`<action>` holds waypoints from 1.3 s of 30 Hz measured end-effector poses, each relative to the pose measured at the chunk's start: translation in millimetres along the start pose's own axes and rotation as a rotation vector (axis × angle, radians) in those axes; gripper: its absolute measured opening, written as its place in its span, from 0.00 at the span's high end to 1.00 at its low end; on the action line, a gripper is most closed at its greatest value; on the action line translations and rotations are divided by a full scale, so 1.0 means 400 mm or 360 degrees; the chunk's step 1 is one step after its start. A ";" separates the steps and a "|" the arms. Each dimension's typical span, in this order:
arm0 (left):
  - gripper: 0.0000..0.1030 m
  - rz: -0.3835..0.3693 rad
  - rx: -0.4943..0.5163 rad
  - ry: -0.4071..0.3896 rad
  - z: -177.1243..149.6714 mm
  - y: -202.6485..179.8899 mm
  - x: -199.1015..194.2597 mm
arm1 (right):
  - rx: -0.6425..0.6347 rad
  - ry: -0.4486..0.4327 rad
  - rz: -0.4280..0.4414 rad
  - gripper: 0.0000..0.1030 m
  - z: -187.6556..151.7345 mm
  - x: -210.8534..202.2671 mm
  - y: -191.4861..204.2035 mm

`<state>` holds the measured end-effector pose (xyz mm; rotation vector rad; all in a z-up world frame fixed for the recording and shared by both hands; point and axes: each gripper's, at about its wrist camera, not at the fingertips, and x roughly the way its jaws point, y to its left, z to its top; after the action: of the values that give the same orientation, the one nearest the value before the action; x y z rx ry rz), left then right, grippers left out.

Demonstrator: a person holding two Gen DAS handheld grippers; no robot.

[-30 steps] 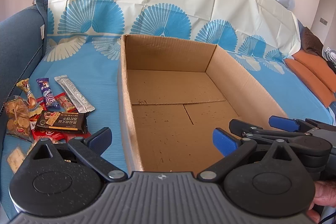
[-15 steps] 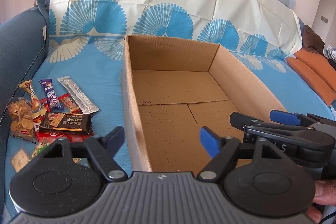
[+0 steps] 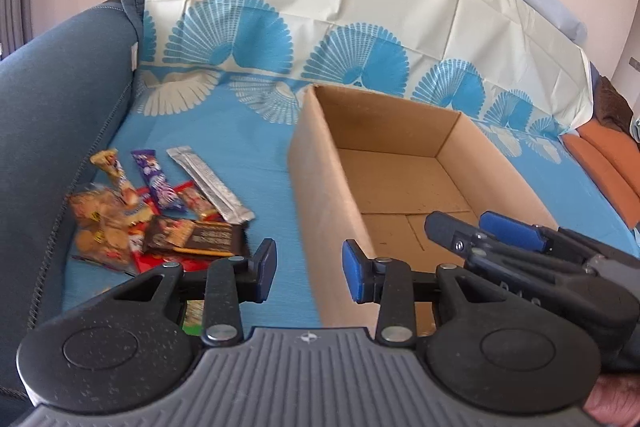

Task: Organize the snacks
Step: 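Move both tools from the cardboard box toward the snack pile, then lower the left gripper onto the white rice-cracker bar and close it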

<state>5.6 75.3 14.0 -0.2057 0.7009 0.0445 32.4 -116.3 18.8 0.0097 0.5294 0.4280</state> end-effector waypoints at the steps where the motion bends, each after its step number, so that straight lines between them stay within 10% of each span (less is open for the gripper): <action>1: 0.61 0.0016 0.0021 -0.0015 0.014 0.017 -0.010 | 0.0004 -0.0015 0.0031 0.43 0.002 -0.002 0.019; 5: 0.61 0.0110 -0.0007 -0.0070 0.041 0.110 -0.037 | -0.0034 -0.0052 0.0157 0.45 0.007 0.000 0.107; 15: 0.61 0.0184 -0.0702 0.0135 -0.010 0.318 0.012 | 0.0004 0.0154 0.0350 0.42 -0.027 0.100 0.272; 39: 0.37 0.0205 -0.0952 0.0409 -0.061 0.440 0.050 | 0.0173 0.0712 0.0396 0.11 -0.202 0.337 0.309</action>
<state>-13.9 241.9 -47.7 -0.7489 0.9444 0.3585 49.0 42.1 -102.2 0.0866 0.9978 0.6495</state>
